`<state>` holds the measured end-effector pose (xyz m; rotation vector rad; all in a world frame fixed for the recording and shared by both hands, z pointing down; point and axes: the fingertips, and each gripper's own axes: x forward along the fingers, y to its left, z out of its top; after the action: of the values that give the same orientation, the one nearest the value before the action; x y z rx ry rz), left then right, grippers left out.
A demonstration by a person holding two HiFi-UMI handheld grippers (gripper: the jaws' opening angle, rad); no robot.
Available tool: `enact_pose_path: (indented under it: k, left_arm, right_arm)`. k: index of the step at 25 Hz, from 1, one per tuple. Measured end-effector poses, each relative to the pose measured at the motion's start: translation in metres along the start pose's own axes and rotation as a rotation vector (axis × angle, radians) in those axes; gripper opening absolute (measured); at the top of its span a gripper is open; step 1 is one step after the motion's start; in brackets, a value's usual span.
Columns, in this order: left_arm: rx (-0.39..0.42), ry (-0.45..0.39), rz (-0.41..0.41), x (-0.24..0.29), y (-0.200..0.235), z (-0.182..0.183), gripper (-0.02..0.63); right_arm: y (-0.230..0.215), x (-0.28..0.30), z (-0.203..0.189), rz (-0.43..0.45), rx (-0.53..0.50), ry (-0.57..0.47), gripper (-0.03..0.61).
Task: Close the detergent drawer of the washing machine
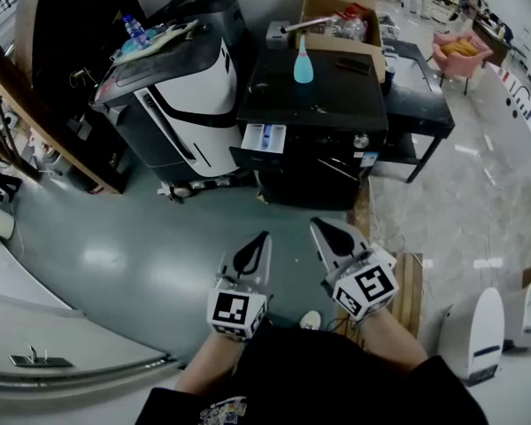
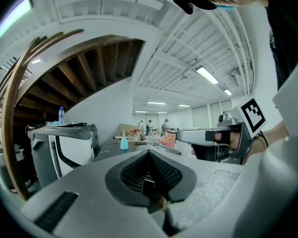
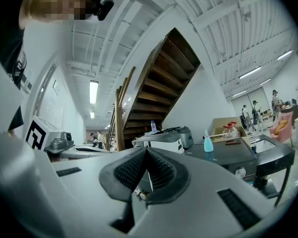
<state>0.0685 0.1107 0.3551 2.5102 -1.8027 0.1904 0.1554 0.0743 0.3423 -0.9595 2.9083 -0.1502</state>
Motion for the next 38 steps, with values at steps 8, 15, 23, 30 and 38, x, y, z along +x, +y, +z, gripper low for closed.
enact_pose_path:
  k: [8,15,23,30,38]
  left_arm:
    - [0.004,0.014,0.015,0.012,0.001,0.003,0.003]
    - [-0.001,0.047,0.016,0.023,0.008,0.0,0.003]
    - [-0.014,0.007,-0.004,0.043,0.036,0.0,0.003]
    - [-0.034,-0.012,-0.044,0.065,0.076,-0.001,0.003]
    - [-0.043,0.015,-0.084,0.072,0.137,0.0,0.003]
  right_arm:
    - [-0.015,0.002,0.002,0.008,0.02,-0.007,-0.002]
    - [-0.028,0.011,-0.003,0.0,0.036,-0.005,-0.002]
    - [-0.04,0.039,-0.007,-0.026,0.044,0.002,0.0]
    - [-0.047,0.077,-0.007,-0.073,0.033,0.002,0.0]
    - [-0.039,0.135,-0.005,-0.12,0.033,-0.007,0.0]
